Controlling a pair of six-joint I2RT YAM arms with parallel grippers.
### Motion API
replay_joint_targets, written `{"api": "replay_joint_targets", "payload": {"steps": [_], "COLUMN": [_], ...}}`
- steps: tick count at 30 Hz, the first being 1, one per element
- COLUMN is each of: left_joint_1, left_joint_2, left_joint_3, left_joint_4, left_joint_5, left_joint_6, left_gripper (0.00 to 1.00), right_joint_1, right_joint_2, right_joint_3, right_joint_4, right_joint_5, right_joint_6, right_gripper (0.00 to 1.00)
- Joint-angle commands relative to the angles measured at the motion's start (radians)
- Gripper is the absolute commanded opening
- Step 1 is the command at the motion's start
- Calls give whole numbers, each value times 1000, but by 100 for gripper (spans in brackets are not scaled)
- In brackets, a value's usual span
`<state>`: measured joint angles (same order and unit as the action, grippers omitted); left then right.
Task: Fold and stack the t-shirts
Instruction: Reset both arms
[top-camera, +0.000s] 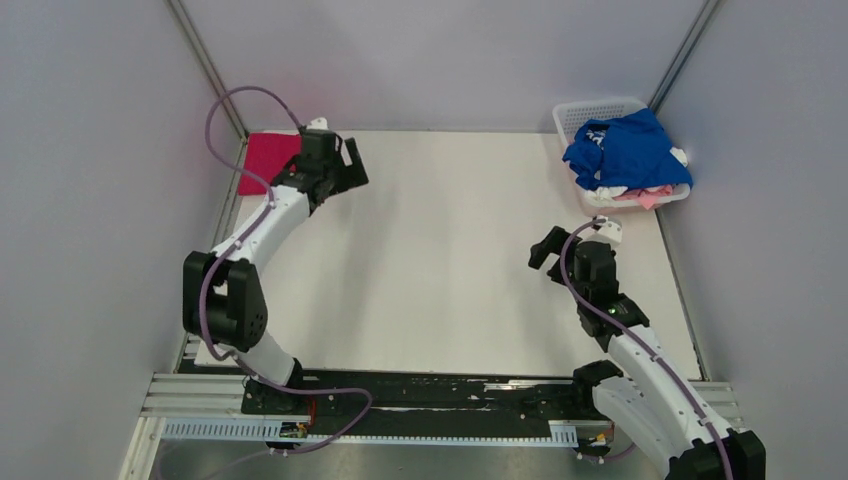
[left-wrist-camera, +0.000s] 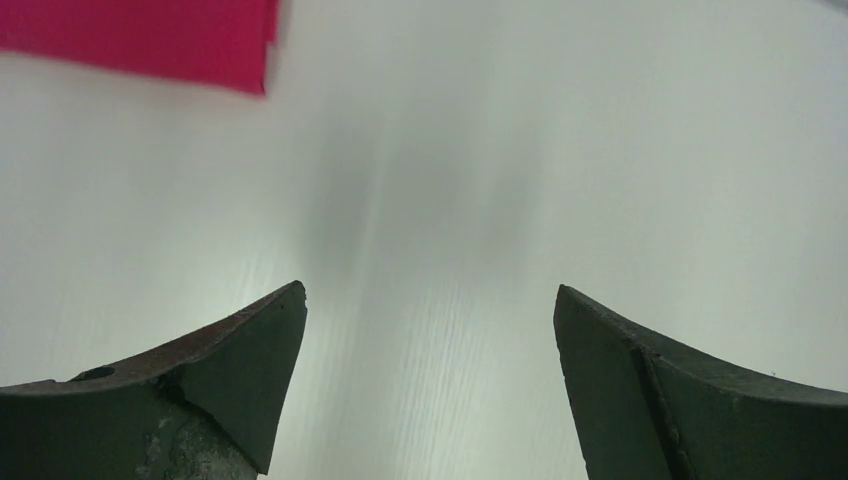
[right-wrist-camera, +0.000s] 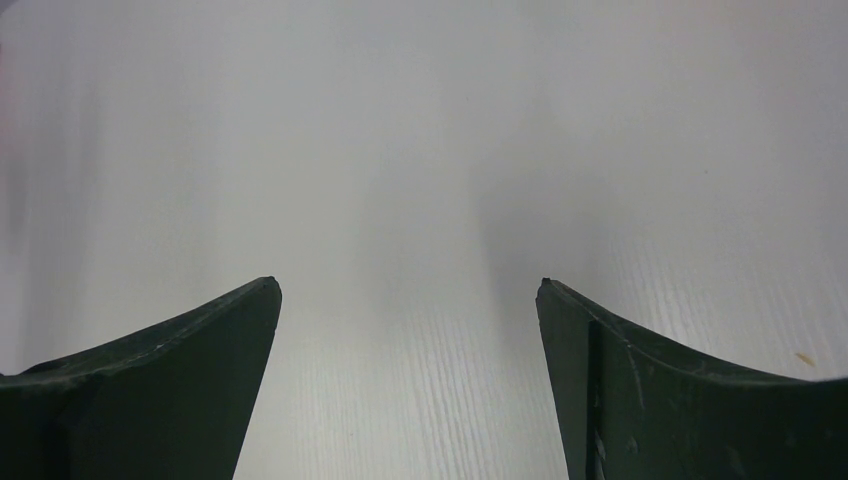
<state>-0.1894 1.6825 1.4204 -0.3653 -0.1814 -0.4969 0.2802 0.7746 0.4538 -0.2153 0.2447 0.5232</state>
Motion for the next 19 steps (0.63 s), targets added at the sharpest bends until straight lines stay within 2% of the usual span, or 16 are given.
{"api": "replay_joint_targets", "payload": {"steps": [1,4,6,10,15,19], "left_joint_1": [-86,-176,-192,-196,-196,-196], "left_joint_2": [-189,-307,-349,-407,-457,-484], "left_joint_3": [-271,-476,-550,-611,-612,-625], "left_joint_4": [63,95,104,67,76,56], "left_joint_5": [-11,-10,37,13,41,12], "left_joint_6": [-104,-114,-98,-102,-101,-106], "left_gripper": [100,100,100,100,100,100], "right_joint_1": [-2,-1,-2,-2,-2,-2], "right_joint_2": [-56,-82,-101,-140,-184,-194], "right_joint_3": [16,-5,-20,-38,-51,-68], "right_joint_4": [1,1,0,12,24,33], "right_joint_5": [-38,-54,-71,-62,-75,-91], "right_joint_6": [49,61,66,90,84,78], "right_gripper": [100,100,100,100,100,100]}}
